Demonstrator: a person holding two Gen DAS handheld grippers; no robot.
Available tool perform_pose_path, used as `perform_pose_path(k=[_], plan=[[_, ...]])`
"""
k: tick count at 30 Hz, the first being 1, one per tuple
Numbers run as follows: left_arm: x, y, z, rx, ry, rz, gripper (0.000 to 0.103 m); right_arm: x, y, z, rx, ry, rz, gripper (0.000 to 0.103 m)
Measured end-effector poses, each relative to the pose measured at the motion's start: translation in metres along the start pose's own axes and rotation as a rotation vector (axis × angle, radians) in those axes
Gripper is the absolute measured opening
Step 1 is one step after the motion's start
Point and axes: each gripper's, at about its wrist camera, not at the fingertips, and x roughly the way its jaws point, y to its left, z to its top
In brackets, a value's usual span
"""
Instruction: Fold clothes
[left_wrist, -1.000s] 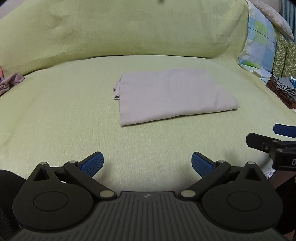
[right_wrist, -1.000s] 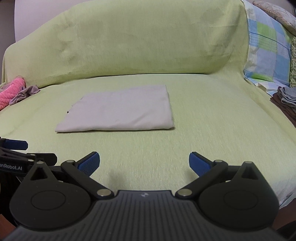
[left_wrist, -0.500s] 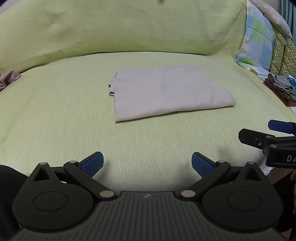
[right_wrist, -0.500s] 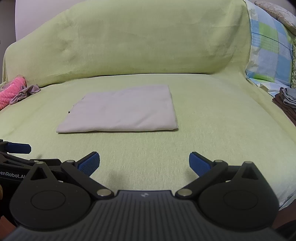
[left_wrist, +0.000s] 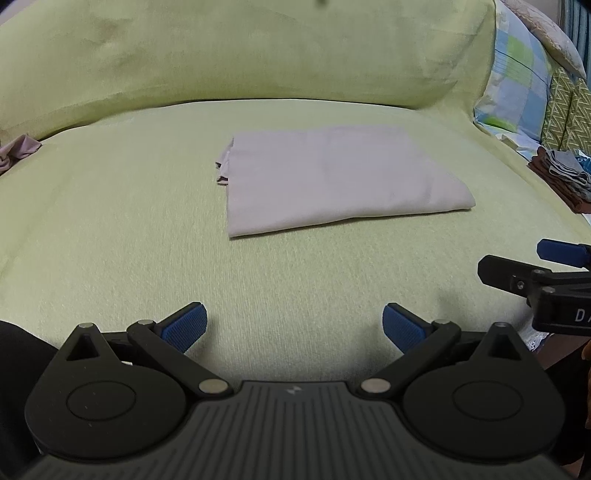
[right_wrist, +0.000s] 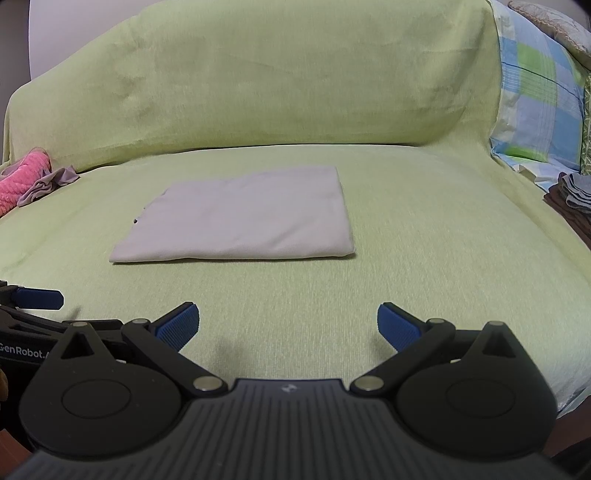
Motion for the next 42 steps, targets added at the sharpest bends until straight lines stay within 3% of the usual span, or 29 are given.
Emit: perform_pose_path(k=[42], plan=[[0.0063, 0.0031, -0.0020, -0.048, -0.039, 0.013, 0.102, 0.0059, -0.0012, -0.0028, 0.000, 0.015, -0.007, 0.102]])
